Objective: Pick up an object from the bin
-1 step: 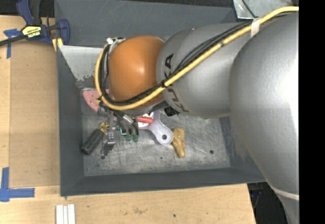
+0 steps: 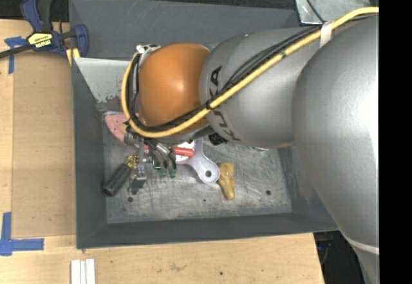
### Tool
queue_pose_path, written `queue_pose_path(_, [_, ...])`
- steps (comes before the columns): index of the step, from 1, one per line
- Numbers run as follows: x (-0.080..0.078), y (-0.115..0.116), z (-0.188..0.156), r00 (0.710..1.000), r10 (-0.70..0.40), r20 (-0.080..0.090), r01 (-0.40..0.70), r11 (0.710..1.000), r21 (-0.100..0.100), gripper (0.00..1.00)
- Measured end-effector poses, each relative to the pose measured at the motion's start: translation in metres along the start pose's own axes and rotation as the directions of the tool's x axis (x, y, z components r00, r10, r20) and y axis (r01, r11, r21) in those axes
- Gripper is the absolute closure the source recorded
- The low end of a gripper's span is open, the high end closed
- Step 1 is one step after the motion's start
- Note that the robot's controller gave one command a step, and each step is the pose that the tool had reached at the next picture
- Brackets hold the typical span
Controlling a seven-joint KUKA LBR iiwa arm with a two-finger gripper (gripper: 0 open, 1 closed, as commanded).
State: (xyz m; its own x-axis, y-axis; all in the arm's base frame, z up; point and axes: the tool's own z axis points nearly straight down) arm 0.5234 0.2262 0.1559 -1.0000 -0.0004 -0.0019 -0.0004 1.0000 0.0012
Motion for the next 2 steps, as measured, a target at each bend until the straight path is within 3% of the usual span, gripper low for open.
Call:
queue_pose_path(1, [0.009, 0.006, 0.034, 0.998, 0.069, 0.005, -0.069, 0.998, -0.002, 0.00])
queue_pose_path(2, [0.005, 0.002, 0.073, 0.991, 0.132, -0.005, -0.132, 0.991, 0.007, 1.00])
